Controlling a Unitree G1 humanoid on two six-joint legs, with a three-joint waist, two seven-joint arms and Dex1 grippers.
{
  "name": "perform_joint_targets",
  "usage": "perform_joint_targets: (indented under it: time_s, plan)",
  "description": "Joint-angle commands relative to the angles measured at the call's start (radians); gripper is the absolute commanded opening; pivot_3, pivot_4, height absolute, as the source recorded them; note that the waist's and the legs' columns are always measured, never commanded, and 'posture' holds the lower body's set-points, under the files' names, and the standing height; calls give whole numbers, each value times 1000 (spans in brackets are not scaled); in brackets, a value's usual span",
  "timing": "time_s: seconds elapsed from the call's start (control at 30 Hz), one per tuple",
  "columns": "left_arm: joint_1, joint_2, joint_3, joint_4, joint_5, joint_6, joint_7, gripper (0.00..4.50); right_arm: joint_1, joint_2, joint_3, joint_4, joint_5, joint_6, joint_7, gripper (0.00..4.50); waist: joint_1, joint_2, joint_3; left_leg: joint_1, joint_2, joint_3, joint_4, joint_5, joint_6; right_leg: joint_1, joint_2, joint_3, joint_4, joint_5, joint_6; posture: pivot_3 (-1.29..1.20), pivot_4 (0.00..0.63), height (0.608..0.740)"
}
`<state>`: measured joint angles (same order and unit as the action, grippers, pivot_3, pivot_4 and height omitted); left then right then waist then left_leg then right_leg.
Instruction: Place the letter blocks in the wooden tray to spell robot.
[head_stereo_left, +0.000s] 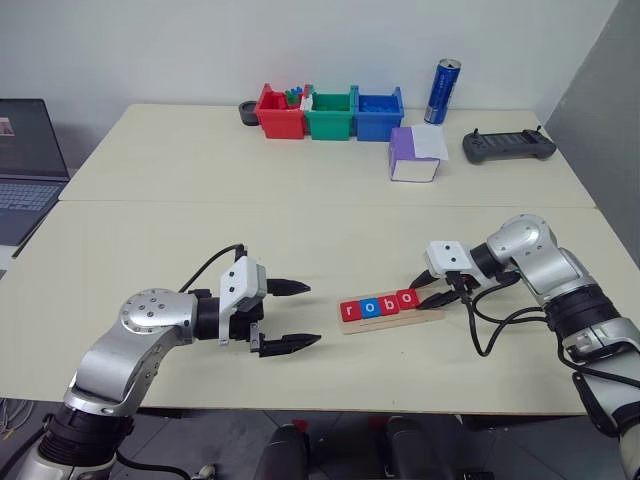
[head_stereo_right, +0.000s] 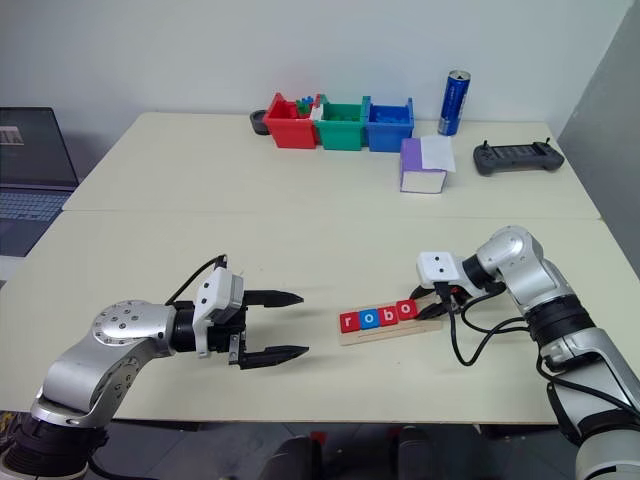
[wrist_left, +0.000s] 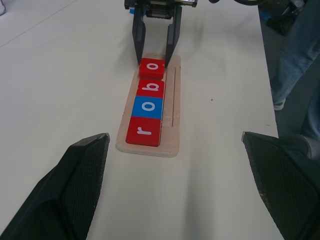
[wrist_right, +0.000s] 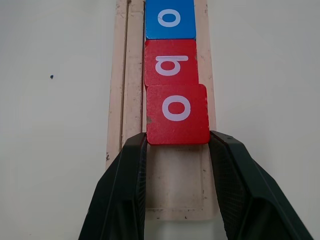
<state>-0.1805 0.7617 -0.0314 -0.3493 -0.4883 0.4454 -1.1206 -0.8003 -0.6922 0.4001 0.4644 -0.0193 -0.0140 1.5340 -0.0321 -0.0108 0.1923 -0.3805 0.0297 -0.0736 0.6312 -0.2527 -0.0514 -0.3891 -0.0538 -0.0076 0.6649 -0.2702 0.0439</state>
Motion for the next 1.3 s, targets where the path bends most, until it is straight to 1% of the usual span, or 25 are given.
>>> perform_joint_targets:
  time_s: [0.03, 0.77, 0.83, 0.87, 1.07, 1.3]
  plan:
    - [-2, 2, 22, -25, -10, -22, 3, 4500, -2, -15, -6, -37, 7, 4, 46, 1447, 0, 0, 0, 0, 0, 0, 0, 0, 0, 0, 0, 0, 0, 0, 0, 0, 150, 740]
    - [-8, 6, 23, -30, -13, -14, 11, 4500, -8, -20, 4, -39, -5, 5, 41, 1447, 0, 0, 0, 0, 0, 0, 0, 0, 0, 0, 0, 0, 0, 0, 0, 0, 150, 740]
    - [-8, 6, 23, -27, -12, -17, 11, 4500, -10, -19, 5, -42, -3, 8, 44, 2211, 0, 0, 0, 0, 0, 0, 0, 0, 0, 0, 0, 0, 0, 0, 0, 0, 150, 740]
    - [-7, 6, 23, -26, -11, -18, 11, 4500, -10, -20, 5, -43, -1, 10, 45, 2444, 0, 0, 0, 0, 0, 0, 0, 0, 0, 0, 0, 0, 0, 0, 0, 0, 150, 740]
    - [-2, 7, 23, -27, -9, -22, 11, 4500, -13, -22, 2, -44, 2, 12, 45, 4481, 0, 0, 0, 0, 0, 0, 0, 0, 0, 0, 0, 0, 0, 0, 0, 0, 150, 740]
    - [-5, 9, 26, -26, -12, -21, 9, 4500, -49, -40, -75, -90, 88, 90, 56, 4481, 0, 0, 0, 0, 0, 0, 0, 0, 0, 0, 0, 0, 0, 0, 0, 0, 150, 740]
